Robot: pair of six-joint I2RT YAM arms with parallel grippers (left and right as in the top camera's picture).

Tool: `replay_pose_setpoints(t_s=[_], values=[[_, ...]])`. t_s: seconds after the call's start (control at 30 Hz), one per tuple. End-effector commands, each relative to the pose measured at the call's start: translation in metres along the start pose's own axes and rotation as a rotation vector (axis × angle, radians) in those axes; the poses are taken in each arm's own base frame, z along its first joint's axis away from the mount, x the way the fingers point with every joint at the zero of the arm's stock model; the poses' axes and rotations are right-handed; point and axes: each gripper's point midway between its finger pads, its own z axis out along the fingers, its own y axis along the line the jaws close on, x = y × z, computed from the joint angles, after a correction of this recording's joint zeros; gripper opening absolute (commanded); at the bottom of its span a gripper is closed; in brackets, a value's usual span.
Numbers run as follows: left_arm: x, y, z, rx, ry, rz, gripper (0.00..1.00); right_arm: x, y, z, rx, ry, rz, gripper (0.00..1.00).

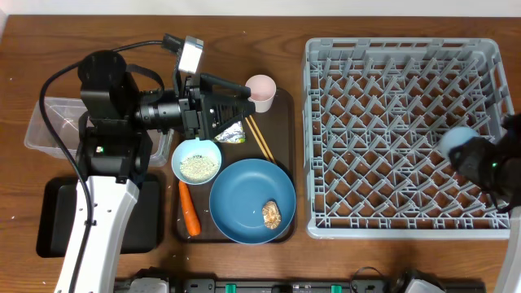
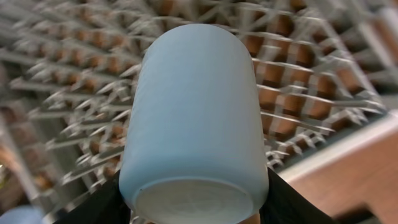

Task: Sort waste into correct bins and load items into the dishwasher rack
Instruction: 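Place blue cup upside down in rack with right gripper, then grasp pink cup with left gripper and lift it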

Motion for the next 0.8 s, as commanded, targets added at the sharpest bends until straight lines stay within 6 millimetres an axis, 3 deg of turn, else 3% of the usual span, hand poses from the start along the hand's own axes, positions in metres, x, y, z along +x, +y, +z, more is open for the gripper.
replay_pose_setpoints(t_s=[0.0,0.3,0.6,0.77], values=[[-0.002,-0.007,-0.002,0.012,0.003,0.022,0.67,-0.013,-0.025,0.003,0.095,-0.019,0.079,0.46],[-0.002,-0.007,-0.002,0.012,0.003,0.022,0.66,-0.025,-0.053,0.042,0.148,0.074,0.192,0.47],[-0.002,-0.007,-0.002,0.012,0.003,0.022,0.67,-0.032,-0.058,0.086,0.151,0.152,0.224,0.47],[-0.002,-0.007,-0.002,0.012,0.003,0.022,0.67,-0.030,-0.057,0.100,0.137,0.195,0.233,0.49]])
